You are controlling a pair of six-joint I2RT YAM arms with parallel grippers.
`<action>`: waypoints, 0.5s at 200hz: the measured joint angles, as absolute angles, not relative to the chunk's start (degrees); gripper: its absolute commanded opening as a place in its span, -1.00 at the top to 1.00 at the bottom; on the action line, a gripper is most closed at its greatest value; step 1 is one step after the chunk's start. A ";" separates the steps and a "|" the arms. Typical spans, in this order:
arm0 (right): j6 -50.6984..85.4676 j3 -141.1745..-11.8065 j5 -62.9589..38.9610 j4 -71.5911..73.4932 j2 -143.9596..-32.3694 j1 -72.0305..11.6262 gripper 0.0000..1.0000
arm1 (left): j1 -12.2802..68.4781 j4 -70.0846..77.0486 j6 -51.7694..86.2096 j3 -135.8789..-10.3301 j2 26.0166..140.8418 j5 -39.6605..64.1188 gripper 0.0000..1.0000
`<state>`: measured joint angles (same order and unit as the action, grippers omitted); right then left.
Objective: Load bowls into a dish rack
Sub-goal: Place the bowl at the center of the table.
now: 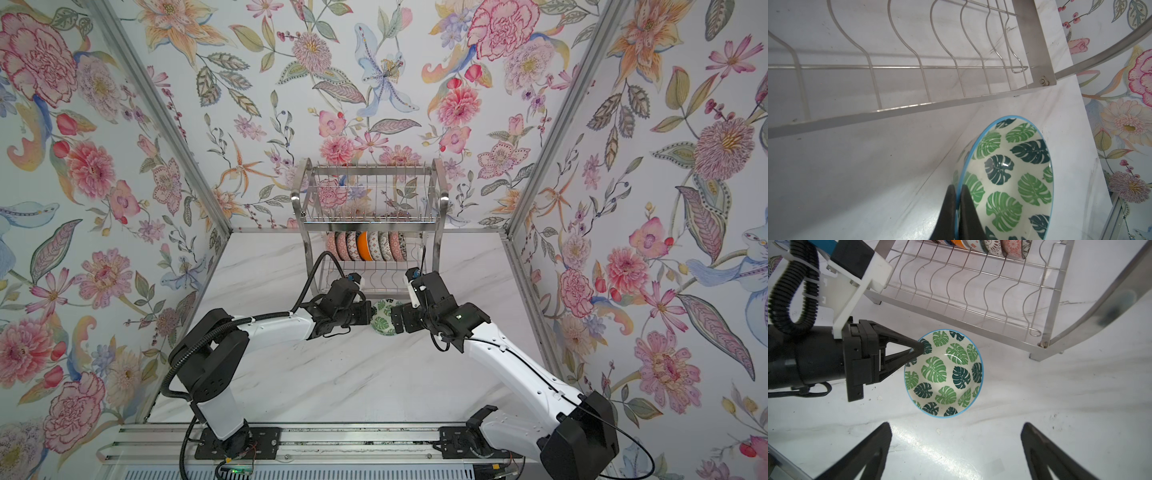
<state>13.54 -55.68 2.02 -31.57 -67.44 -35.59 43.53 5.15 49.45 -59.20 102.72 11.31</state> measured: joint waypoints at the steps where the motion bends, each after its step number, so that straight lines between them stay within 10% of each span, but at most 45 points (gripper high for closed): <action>1: 13.54 -55.68 2.02 -31.57 -67.44 -35.59 -0.98 | 43.53 5.13 49.41 -59.22 102.76 11.31 0.88; 35: 13.54 -55.68 2.00 -31.55 -67.51 -35.59 -0.98 | 43.53 4.71 48.73 -59.29 103.72 11.29 0.77; 100: 13.85 -55.68 1.98 -31.53 -67.51 -35.59 -0.98 | 43.53 4.16 46.48 -62.04 103.88 11.03 -0.28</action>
<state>13.85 -55.68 1.98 -31.53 -67.51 -35.59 43.53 4.16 46.48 -62.04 103.88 11.03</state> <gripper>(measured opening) 0.992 0.594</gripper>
